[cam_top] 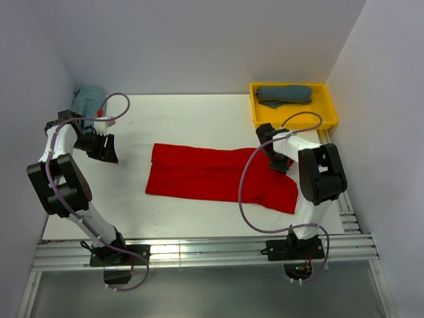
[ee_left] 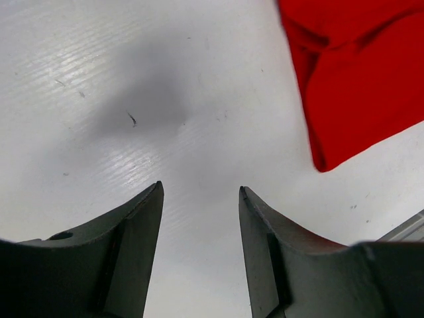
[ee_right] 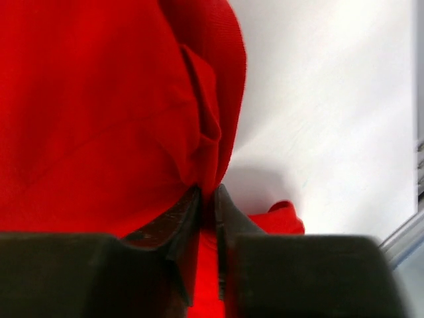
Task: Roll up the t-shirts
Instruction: Fold the tshirt, then roll the tshirt
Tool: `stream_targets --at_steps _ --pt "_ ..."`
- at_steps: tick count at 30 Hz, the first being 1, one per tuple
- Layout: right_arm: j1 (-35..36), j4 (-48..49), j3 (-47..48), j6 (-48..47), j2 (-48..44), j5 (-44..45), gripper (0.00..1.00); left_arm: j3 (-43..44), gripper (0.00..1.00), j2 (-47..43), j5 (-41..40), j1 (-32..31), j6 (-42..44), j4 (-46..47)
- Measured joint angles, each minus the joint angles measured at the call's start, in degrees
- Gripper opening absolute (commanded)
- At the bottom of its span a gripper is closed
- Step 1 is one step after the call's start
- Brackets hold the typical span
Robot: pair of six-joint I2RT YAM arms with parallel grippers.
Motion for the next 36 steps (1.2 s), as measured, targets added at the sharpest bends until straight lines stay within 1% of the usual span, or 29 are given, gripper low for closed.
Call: stream_targets --at_steps 1,2,4,5,6,8,11,15,18,21,22,24,29,33,36 --pt "-0.9 0.0 0.8 -0.8 0.8 0.5 0.27 0.0 0.56 0.5 0.0 -0.1 0.0 0.0" --pt "-1.6 -0.1 1.8 -1.4 1.9 1.0 0.39 0.0 0.56 1.0 0.0 -0.1 0.0 0.0" --pt "-2.8 0.0 3.9 -2.6 4.0 1.6 0.52 0.0 0.57 1.9 0.0 -0.4 -0.2 0.1" --pt "-3.1 0.3 4.5 -3.0 4.6 1.8 0.60 0.0 0.57 2.5 0.0 -0.8 -0.7 0.1" --pt "-3.2 0.5 4.6 -3.3 4.6 1.8 0.63 0.0 0.57 2.9 0.0 -1.2 -1.1 0.2" --pt "-3.2 1.0 3.7 -3.4 3.2 1.8 0.66 0.3 0.58 3.9 0.3 -2.4 -2.3 0.5" --pt "-3.2 1.4 1.4 -2.7 -1.7 0.4 0.68 3.9 0.59 6.7 1.9 -4.7 -4.8 0.5" --pt "-1.7 1.0 -2.1 0.3 -13.6 -2.1 0.68 12.2 0.62 12.7 6.4 -7.0 -8.8 1.0" --pt "4.2 1.2 -2.1 4.5 -20.1 -3.3 0.64 18.3 0.63 18.1 10.1 -8.3 -10.7 1.0" --pt "14.2 1.9 -0.7 9.2 -21.3 -5.0 0.58 22.6 0.64 23.8 13.8 -9.3 -11.9 0.2" --pt "17.5 2.3 0.5 10.8 -20.2 -5.5 0.56 23.4 0.64 25.2 14.8 -9.9 -12.2 0.1" --pt "25.0 3.0 4.8 14.1 -15.3 -6.1 0.55 24.0 0.64 27.5 16.5 -10.9 -13.0 0.0" --pt "37.7 6.3 18.6 19.0 0.0 -6.6 0.55 24.0 0.65 30.2 18.4 -13.7 -15.3 0.5" --pt "44.7 9.2 28.2 20.6 9.9 -7.9 0.53 23.9 0.65 30.2 18.6 -15.2 -17.7 3.3" --pt "47.7 10.3 35.2 20.8 15.7 -8.6 0.53 23.9 0.65 30.7 18.5 -15.7 -19.1 5.0"
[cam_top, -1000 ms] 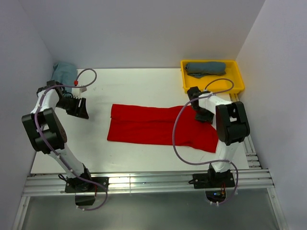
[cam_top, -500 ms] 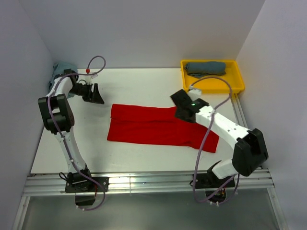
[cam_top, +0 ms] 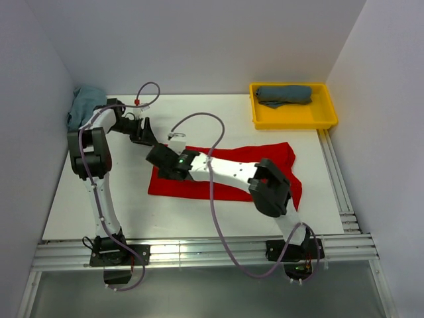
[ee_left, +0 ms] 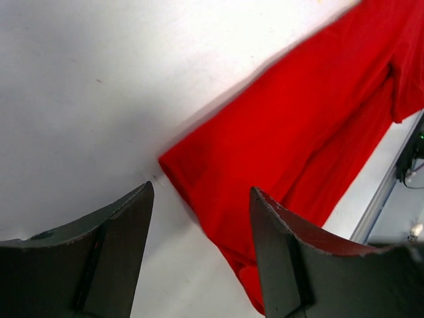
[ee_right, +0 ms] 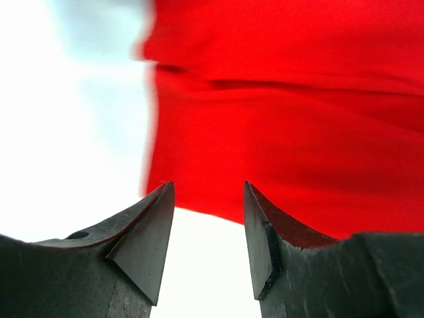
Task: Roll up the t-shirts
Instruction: Roll the tshirt
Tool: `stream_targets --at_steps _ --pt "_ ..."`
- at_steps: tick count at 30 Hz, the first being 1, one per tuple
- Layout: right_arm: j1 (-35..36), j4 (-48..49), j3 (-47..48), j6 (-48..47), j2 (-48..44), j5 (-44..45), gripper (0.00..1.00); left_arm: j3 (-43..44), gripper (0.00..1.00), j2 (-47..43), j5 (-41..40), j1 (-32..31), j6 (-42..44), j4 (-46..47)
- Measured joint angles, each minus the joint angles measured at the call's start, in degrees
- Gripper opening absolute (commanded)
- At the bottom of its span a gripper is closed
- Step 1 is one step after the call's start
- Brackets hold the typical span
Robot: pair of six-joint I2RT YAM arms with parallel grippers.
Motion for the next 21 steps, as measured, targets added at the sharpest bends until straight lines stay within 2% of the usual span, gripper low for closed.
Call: stream_targets --at_steps 7,21 --pt "3.3 2.0 15.4 -0.5 12.4 -1.6 0.51 -0.7 0.65 1.7 -0.1 -0.1 -1.1 1.9" --pt "5.0 0.7 17.9 0.1 18.9 -4.6 0.50 -1.8 0.64 1.7 0.9 -0.9 -1.1 2.8"
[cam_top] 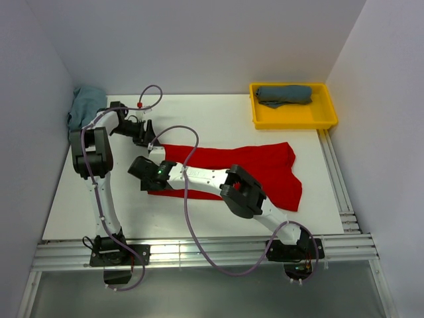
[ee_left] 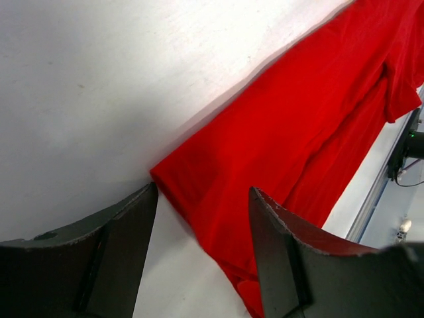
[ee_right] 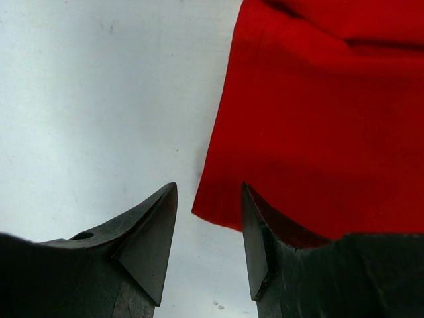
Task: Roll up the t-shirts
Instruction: Roll the tshirt
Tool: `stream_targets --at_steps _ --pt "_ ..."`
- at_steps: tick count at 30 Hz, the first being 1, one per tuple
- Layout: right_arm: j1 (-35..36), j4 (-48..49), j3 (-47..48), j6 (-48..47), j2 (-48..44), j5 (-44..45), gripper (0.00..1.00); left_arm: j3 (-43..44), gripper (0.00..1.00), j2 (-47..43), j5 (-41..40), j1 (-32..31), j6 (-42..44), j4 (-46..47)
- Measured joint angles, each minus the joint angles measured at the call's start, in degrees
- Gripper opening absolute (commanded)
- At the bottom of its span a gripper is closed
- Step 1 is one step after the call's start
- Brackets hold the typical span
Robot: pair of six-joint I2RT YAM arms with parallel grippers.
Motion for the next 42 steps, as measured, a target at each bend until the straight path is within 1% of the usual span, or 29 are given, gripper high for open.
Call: stream_targets --at_steps 4,8,11,14,18,20,21,23,24,25,26,31,42 --pt "0.1 -0.7 0.9 0.3 0.6 -1.2 0.50 -0.5 0.63 -0.1 0.5 -0.4 -0.5 0.4" --pt "0.3 -1.8 3.3 0.3 3.0 -1.9 0.50 -1.5 0.61 -0.6 0.4 -0.6 -0.9 1.4" --pt "0.5 -2.6 4.2 0.4 3.5 -2.3 0.46 -1.8 0.60 -0.8 0.3 -0.7 -1.0 1.7" --pt "0.5 -3.6 4.3 0.7 3.6 -2.3 0.35 -1.8 0.58 -0.8 0.2 -0.8 -1.0 1.8" --pt "0.5 -3.8 3.4 1.1 3.5 -1.7 0.23 -1.8 0.49 -0.7 -0.5 -1.0 -1.2 2.1" --pt "0.5 -3.0 2.0 1.3 2.8 -1.5 0.19 -2.0 0.37 -0.7 -0.9 -1.3 -1.5 2.3" --pt "0.5 -2.6 1.3 1.4 2.5 -1.4 0.12 -2.2 0.33 -0.7 -1.4 -1.5 -1.7 2.4" --pt "0.5 -1.5 -0.5 1.6 1.6 -1.3 0.06 -2.8 0.22 -0.7 -2.2 -1.9 -2.0 2.6" --pt "0.5 -0.7 -1.4 1.6 1.2 -1.4 0.01 -3.1 0.17 -0.7 -2.4 -2.0 -2.1 2.8" --pt "0.5 0.0 -2.3 1.7 0.7 -1.4 0.00 -3.3 0.13 -0.7 -2.5 -2.1 -2.3 2.8" --pt "0.5 0.7 -3.1 1.7 0.4 -1.6 0.00 -3.8 0.10 -0.7 -2.6 -2.2 -2.5 3.1" --pt "0.6 3.8 -6.3 1.6 -1.2 -3.0 0.00 -7.1 0.00 -2.8 -2.9 -2.3 -3.7 5.2" --pt "2.8 8.5 -10.7 0.5 -3.3 -8.3 0.01 -16.3 0.00 -10.2 -10.2 -1.6 -6.6 8.8"
